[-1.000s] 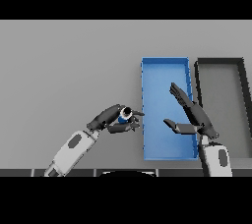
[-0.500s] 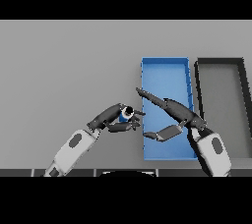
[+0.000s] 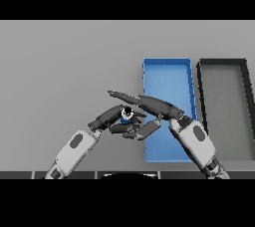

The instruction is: Pick up the blue pipe and place it into the blue bin.

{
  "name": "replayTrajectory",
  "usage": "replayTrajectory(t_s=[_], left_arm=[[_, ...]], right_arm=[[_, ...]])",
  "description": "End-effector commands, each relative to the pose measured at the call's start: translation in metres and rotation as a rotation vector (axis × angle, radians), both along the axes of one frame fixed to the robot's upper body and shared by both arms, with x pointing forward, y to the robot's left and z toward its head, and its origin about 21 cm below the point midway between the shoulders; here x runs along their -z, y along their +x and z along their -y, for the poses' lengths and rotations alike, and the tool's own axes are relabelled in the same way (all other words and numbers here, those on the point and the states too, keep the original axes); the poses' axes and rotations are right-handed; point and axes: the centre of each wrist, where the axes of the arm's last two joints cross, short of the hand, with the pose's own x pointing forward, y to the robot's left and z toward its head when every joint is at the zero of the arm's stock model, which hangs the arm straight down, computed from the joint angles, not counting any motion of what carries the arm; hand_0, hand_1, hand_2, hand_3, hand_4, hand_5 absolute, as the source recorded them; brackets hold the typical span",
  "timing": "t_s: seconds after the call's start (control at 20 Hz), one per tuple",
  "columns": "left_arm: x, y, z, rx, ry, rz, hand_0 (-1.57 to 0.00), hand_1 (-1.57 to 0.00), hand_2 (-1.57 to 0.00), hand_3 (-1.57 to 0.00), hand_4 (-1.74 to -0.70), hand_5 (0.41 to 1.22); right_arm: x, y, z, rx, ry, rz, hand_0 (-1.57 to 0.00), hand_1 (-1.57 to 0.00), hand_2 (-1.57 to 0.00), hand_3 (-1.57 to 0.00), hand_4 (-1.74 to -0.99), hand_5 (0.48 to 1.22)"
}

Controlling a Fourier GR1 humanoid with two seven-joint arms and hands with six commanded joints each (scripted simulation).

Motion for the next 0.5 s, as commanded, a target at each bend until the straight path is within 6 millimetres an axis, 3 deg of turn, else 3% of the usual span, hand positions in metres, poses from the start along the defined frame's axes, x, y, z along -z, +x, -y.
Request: replayTrajectory(t_s=[0.0, 0.25, 0.3, 0.35, 0.45], left_arm=[[-0.001, 0.001, 0.000, -0.004, -0.010, 0.004, -1.57, -1.57, -1.57, -1.52, -1.73, 1.221], [-0.004, 0.002, -0.001, 0.017, -0.011, -0.019, -1.57, -1.57, -1.57, -1.47, -1.72, 1.221], [-0.006, 0.002, -0.002, 0.026, -0.015, -0.016, -1.57, -1.57, -1.57, -1.40, -1.72, 1.221], [-0.006, 0.005, -0.002, 0.022, -0.017, 0.030, -1.50, -1.39, -1.37, -1.15, -1.63, 1.221], [-0.003, 0.000, -0.001, -0.003, 0.146, 0.060, -0.99, -0.90, -0.87, -0.74, -1.59, 1.221]], right_arm=[[0.000, 0.002, -0.001, -0.009, -0.001, -0.001, 0.00, 0.00, 0.00, 0.00, -1.225, 0.515], [0.002, 0.018, -0.016, -0.059, -0.028, -0.020, -0.01, -0.04, -0.07, -0.01, -1.241, 0.516], [-0.001, 0.019, -0.023, -0.075, -0.032, -0.014, -0.05, -0.08, -0.11, -0.04, -1.268, 0.519], [0.000, 0.020, -0.026, -0.086, -0.041, -0.023, -0.14, -0.17, -0.19, -0.11, -1.308, 0.523], [0.000, 0.024, -0.031, -0.107, -0.058, -0.022, -0.48, -0.50, -0.50, -0.37, -1.390, 0.538]])
